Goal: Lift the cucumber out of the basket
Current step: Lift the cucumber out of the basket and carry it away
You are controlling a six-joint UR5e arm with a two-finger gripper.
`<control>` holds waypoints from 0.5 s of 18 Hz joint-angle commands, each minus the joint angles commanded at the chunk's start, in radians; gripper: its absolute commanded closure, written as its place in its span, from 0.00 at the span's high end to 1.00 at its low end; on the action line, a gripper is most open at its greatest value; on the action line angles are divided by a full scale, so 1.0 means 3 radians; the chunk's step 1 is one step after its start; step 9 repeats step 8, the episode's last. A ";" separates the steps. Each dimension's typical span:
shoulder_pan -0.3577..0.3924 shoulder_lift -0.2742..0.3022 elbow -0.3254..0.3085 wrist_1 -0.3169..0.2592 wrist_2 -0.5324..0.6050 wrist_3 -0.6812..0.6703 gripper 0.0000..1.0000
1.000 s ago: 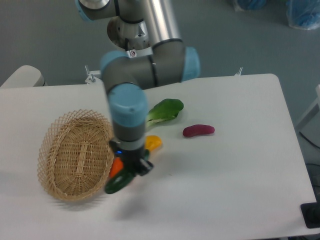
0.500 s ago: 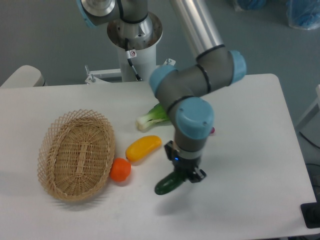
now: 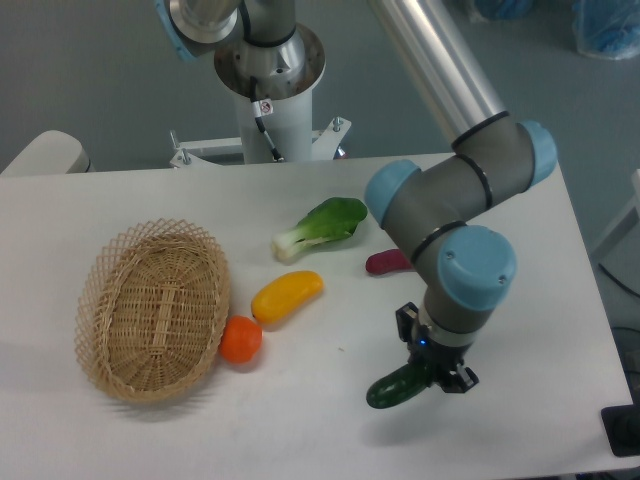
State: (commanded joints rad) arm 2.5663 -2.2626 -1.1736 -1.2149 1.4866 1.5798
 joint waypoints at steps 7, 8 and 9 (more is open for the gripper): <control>0.0062 -0.0051 0.0000 0.0020 -0.0047 0.0175 0.06; 0.0052 -0.0051 -0.0010 0.0025 -0.0046 0.0175 0.06; 0.0052 -0.0051 -0.0010 0.0025 -0.0046 0.0175 0.06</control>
